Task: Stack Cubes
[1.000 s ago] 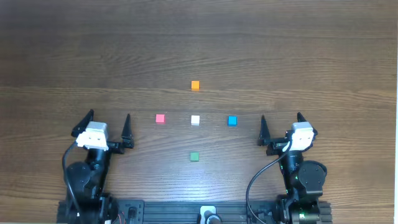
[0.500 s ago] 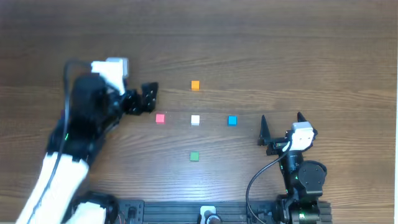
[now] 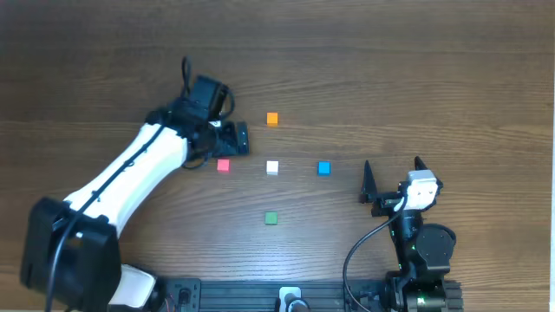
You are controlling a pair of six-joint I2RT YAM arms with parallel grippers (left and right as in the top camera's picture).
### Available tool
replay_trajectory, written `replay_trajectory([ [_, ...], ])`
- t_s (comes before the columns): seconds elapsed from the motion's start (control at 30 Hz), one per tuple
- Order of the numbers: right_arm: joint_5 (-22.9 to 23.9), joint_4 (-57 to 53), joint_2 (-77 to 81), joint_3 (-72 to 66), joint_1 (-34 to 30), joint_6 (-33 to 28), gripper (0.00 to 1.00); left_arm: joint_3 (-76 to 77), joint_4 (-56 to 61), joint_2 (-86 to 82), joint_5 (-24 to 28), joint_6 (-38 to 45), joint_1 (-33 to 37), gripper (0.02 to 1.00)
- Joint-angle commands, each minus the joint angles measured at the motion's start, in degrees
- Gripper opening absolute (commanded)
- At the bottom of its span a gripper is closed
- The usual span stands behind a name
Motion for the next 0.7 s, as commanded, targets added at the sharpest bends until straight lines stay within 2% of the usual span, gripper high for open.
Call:
replay_trajectory([
  [0.03, -0.44, -0.02, -0.42, -0.44, 0.26, -0.48, 0.991, 0.94, -1.99, 3.54, -3.3, -4.72, -1.68, 0.998],
  [0.23, -0.42, -0.02, -0.42, -0.44, 0.26, -0.48, 0.993, 0.94, -2.62, 5.79, -4.72, -3.52, -2.8, 0.998],
  [0.43, -0.42, -0.02, -0.42, -0.44, 0.26, -0.48, 0.991, 0.9, -2.56, 7.56, -6.14, 1.88, -3.82, 0.998],
  [0.7, -0.42, -0.02, -0.42, -0.44, 0.26, -0.48, 0.991, 0.9, -1.57, 10.19, -7.21, 2.95, -3.78, 0.987],
])
